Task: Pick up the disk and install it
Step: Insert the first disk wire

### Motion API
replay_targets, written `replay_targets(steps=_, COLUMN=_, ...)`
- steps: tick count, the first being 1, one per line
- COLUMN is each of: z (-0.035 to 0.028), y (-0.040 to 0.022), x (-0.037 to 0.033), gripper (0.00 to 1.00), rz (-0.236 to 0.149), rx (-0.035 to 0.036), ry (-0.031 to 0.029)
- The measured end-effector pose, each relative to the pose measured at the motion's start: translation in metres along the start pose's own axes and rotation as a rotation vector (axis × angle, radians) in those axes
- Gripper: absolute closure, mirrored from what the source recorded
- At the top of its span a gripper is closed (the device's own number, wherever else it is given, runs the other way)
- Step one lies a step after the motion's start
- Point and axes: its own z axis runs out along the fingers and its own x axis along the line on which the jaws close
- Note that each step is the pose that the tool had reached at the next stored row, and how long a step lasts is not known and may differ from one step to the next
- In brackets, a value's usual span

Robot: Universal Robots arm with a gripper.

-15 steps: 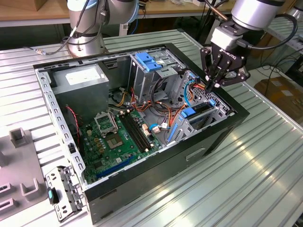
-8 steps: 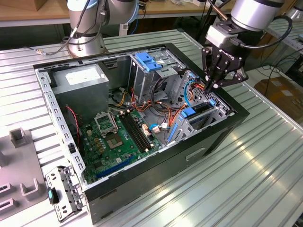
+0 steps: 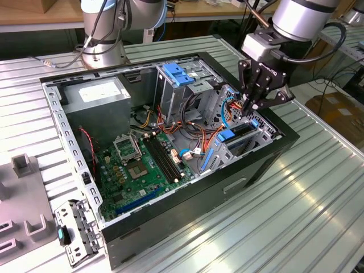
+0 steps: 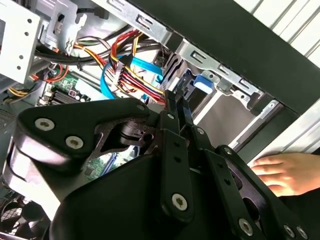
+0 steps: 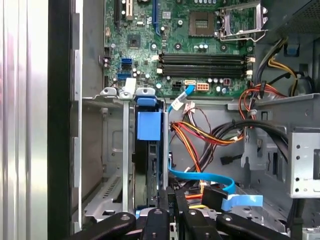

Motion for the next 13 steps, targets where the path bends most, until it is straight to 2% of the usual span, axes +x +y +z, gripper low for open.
replay_targets(steps=5, z=0.0047, y=0.0017, x=0.0009, gripper=0.83, rz=0.000, rx=0.0000, ry=0.0000)
replay_targets(steps=13, z=0.0051, y=0.0018, x=0.0009, gripper=0.83, rz=0.000, rx=0.0000, ry=0.0001)
